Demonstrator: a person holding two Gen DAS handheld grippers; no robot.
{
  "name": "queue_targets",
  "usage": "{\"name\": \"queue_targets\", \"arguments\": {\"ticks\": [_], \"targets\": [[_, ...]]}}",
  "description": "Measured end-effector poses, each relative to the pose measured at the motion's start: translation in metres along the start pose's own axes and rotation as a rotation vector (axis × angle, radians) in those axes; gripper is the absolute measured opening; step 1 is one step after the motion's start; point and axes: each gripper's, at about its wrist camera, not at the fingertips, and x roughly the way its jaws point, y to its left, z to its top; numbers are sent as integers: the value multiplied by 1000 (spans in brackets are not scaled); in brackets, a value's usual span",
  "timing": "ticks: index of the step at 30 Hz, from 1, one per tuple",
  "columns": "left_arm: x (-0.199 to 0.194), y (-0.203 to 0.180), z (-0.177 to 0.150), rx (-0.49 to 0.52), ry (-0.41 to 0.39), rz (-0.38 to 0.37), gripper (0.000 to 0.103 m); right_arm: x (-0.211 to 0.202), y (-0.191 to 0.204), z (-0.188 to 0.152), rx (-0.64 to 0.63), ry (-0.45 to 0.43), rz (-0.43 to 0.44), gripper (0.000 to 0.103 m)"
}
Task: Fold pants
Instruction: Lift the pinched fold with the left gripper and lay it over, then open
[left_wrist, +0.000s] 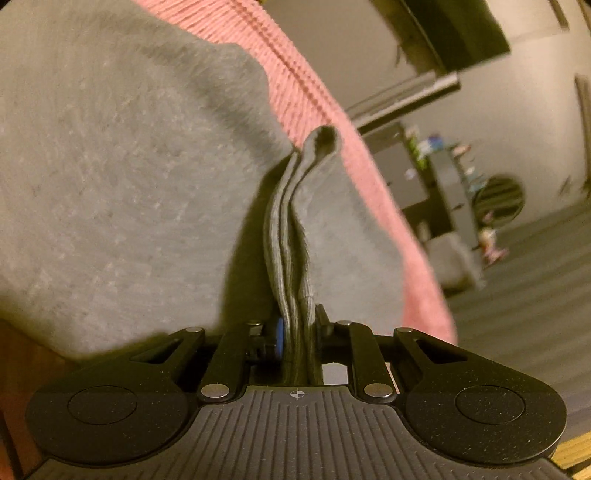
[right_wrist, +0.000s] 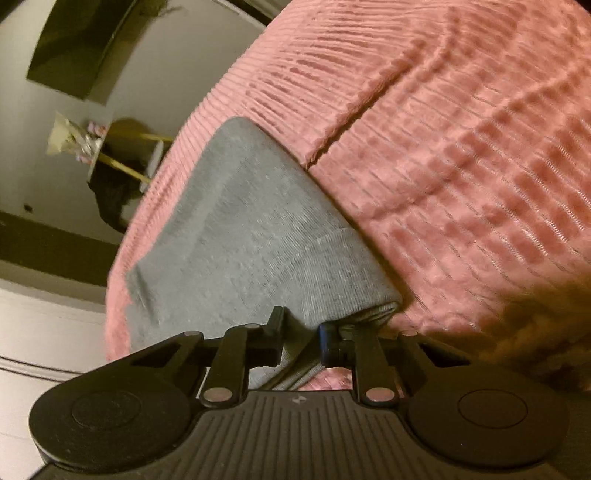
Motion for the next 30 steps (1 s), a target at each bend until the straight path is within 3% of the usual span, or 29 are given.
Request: {"name": "queue_targets", "arguments": {"ticks": [5,10,12,15,19,23,30], "targets": [[4,-10,0,98,17,90,19,-25,21,-6,-244,-61,-76,24],[6,-16,1,162,-38,184,39,-52,22,-4,-363,-147,-119,29],[5,-17,4,179,-68,190,59,-55,28,-2,-422,-207,-114,31],[5,-13,10,165,-102,164,64,-42,39,-3,-495,-225,-107,35],[13,-12,17,174,-112,174,64,-6,51,-2,-523,-169,-56,35],[16,-12,15,206,-107,180,60,21,56,4,-526,-77,-132,38],[30,-17,16,236,-65,129,52,27,45,8,-457,-60,-94,44]]}}
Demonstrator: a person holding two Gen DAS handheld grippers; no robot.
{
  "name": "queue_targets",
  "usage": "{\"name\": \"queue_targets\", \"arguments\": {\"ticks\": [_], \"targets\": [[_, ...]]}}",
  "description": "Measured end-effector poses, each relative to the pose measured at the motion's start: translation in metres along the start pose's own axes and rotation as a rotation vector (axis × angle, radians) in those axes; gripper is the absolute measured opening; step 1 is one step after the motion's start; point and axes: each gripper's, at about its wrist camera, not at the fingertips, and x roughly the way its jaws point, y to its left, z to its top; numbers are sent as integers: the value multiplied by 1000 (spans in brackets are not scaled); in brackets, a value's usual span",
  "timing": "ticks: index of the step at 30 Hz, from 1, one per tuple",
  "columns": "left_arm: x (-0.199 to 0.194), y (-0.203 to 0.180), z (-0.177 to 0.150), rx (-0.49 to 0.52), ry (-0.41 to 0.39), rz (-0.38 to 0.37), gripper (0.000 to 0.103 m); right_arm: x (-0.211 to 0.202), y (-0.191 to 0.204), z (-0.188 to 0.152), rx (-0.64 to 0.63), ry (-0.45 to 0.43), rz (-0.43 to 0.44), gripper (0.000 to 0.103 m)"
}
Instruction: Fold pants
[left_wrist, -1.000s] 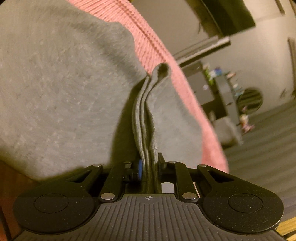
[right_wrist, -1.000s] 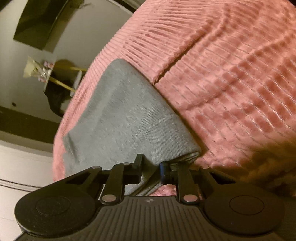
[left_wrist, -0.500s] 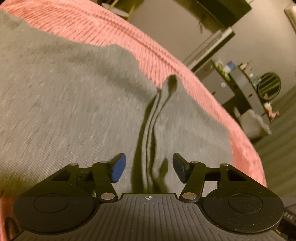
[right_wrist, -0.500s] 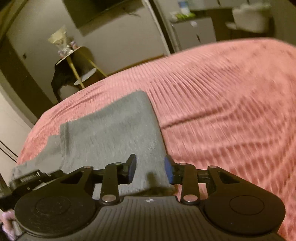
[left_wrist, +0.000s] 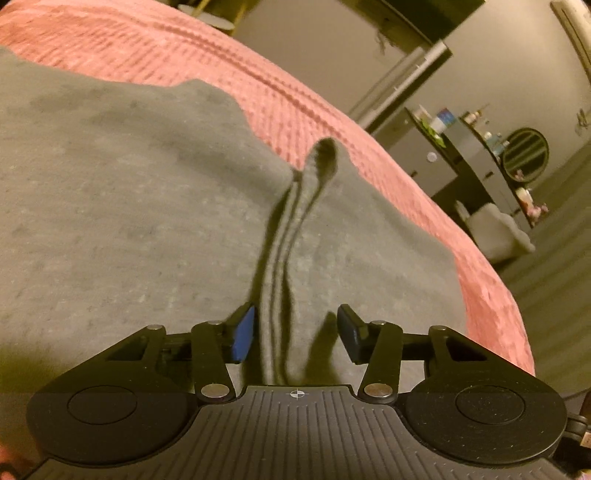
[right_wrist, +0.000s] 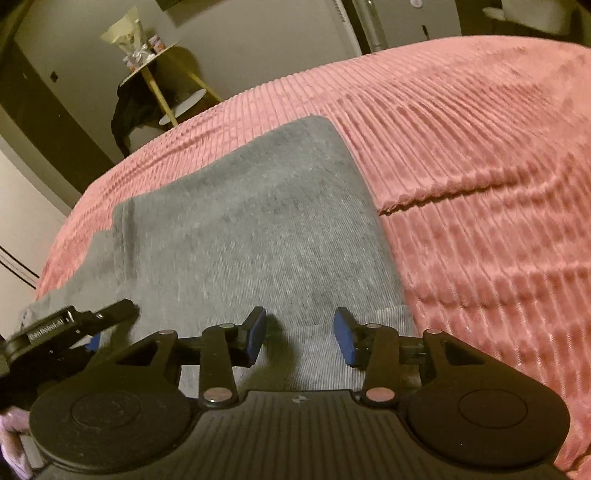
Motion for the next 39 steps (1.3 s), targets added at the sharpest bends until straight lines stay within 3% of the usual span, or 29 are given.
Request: {"name": "queue_targets", "arguments": {"ticks": [5,10,13,16,19,20,24,27,31,35,39], "targets": [[14,3,11,-23,13,-41,52,-4,12,-1,-39,-15,-17,46],[24,17,25,-140,24,-118,52,-5,26,10,-87,-133,-42,43],[27,18,32,-135,13,-119,52,6,38,18,-169,-218,-94,35],[31,12,39,-105,-6,-116,52,25,50,23,-289,-309,-191,34],[42,13,45,-103,-3,-126,52,56,46,27,-288,-255,-239,34],[45,15,47,-110,-4,-138,52,57,44,27,-271,-273,-230,34],[52,23,55,-164,-24,-165,30,55,40,27,-243,-308,-207,35],[49,22,55,-158,-46,-176,23,52,42,27,-220,-342,-188,35],[27,10,62,-128,-69,-188,21,44,49,23,-233,-375,-183,35],[-2,-4,63,-19,-95,-133,21,31,61,19,-270,-420,-148,35],[-5,-1,57,84,-139,31,26,36,62,19,-288,-383,-144,35]]}}
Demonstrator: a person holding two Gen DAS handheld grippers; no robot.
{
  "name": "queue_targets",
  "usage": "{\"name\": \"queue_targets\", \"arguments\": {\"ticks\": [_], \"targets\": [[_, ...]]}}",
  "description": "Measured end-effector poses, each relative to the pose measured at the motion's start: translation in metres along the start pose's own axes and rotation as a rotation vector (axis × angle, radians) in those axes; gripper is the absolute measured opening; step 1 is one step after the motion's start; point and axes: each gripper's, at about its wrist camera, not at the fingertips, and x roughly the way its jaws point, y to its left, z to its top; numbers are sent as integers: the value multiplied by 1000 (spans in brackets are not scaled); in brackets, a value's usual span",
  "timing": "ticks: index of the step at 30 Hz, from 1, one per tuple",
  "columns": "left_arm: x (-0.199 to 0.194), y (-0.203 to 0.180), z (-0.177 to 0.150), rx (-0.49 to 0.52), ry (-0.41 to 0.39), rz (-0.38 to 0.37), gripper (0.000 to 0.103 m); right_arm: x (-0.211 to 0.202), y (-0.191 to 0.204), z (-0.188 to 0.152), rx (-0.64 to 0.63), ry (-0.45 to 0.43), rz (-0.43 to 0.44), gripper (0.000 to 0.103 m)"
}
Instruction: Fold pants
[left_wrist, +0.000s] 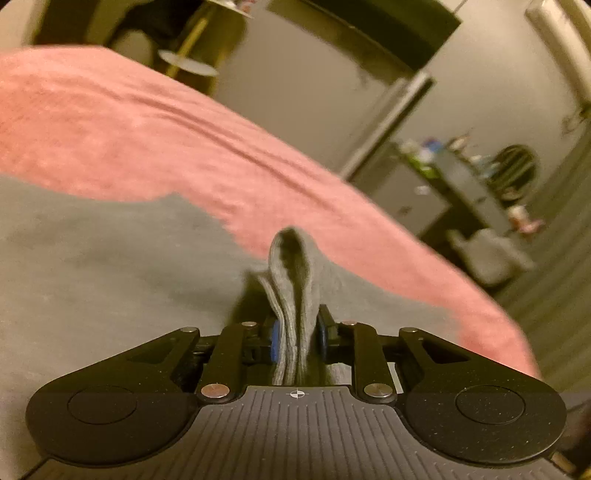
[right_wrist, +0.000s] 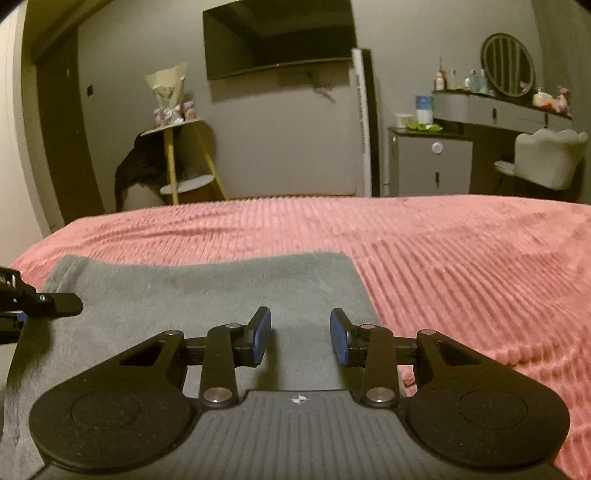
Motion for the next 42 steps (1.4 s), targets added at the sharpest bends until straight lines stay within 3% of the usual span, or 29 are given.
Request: {"name": "queue_targets", "arguments": {"ticks": [3,5,7,9,14,19,28,31,35,42], "targets": [[10,11,-6,-25,-19,65,37,14,-1,-3,-6,86,-24,35],[11,11,-7,-23,-9,83,49,16,-2,-4,-3,90,-21,35],[5,9,-10,-17,-5,80,54,13,-4,-3,11,81,-14,35],[-1,8,-13,-23,26,84,68,5,-6,-2,51,95,-6,35],[-21,1,-33,-2,80,96,69,-26,-10,-6,122,119,24,35],[-22,-11,-50,81,112,169,63,-40,-5,-14,137,199,19,35],[-24,-18,-65,96,147,138,51,-35,-7,-21,152,261,20,39],[-24,-23,-70,128,151,141,45,-33,-2,-23,136,266,18,45],[-24,-26,-72,148,140,145,29,-34,2,-23,112,262,10,46],[-29,-21,-69,114,122,129,18,-43,1,-21,116,241,20,49]]}}
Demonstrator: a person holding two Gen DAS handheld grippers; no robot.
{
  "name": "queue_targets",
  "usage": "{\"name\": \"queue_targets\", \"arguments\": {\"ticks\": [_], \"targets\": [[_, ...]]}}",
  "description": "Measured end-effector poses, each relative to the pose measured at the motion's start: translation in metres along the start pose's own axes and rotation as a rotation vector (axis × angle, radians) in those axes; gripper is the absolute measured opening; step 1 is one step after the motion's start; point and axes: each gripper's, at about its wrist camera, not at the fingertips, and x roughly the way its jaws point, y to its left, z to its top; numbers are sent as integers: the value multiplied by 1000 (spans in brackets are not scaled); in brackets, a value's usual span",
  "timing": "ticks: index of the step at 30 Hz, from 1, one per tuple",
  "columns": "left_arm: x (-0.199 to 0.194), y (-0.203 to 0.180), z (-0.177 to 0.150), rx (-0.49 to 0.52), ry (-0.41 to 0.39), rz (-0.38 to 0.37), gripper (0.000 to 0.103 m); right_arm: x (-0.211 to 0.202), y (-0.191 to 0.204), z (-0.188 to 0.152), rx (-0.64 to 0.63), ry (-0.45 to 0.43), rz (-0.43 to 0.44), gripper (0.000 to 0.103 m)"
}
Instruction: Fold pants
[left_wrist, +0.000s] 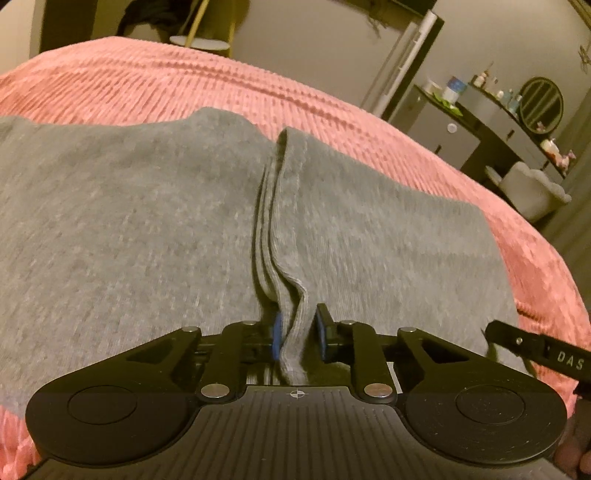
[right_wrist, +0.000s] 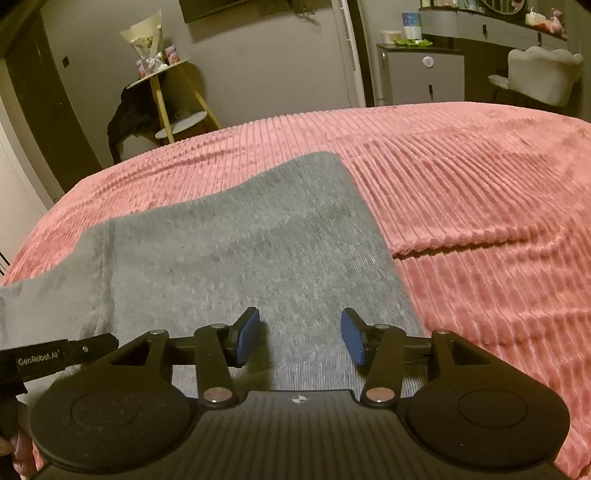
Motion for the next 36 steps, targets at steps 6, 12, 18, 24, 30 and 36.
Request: {"name": "queue_targets", "arguments": {"ticks": [6,12,18,24,30,36], "targets": [[-13,4,4,-40,-46,-32,15,-14,4,-3,-10,-51,30,51],[-11,13,6,-61,-53,-25,15,-6,7,-3,-27,-20,12,54],[-5,23,7,-109,-44,2,29,3,9,-4,-45,7,-1,59],[-59,65,17,-289,-244,149,84,4,4,-2,-19,10,14,63],[-136,166,-4,-610,-453,214,93,4,-2,-1,16,10,47,64],[-145,249,-22,-808,-444,224,77,6,-5,1,36,11,59,65]]}}
